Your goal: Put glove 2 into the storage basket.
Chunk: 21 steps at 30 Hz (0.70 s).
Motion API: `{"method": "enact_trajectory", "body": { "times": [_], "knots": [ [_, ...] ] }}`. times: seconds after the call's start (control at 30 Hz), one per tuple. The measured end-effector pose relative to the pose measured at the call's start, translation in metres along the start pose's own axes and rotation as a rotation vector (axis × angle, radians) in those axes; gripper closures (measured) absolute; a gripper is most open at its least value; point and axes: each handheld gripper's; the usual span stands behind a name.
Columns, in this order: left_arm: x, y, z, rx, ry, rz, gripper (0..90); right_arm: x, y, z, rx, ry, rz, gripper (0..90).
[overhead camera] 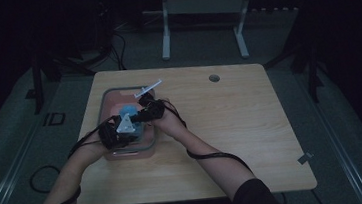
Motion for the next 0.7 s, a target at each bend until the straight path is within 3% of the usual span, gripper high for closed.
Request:
{"method": "enact_trajectory", "body": {
  "times": [0.2, 0.47, 0.7],
  "knots": [
    [-0.006, -0.006, 0.000, 0.020, -0.021, -0.017, 76.0, -0.006, 0.003, 0.000, 0.008, -0.020, -0.008, 75.7],
    [-0.011, -0.009, 0.000, 0.035, -0.032, -0.033, 75.6, -0.007, 0.002, 0.002, 0.027, -0.043, -0.037, 67.9],
    [-0.013, -0.009, 0.001, 0.038, -0.046, -0.044, 73.7, 0.003, 0.011, 0.001, 0.027, -0.014, -0.086, 57.1]
  ]
}}
Point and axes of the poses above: each handheld gripper's, and its own axes: x roughly backward along the jaws, z roughly out of its top, y roughly to its right, and after that the axes turned 14 degrees about x, right-handed
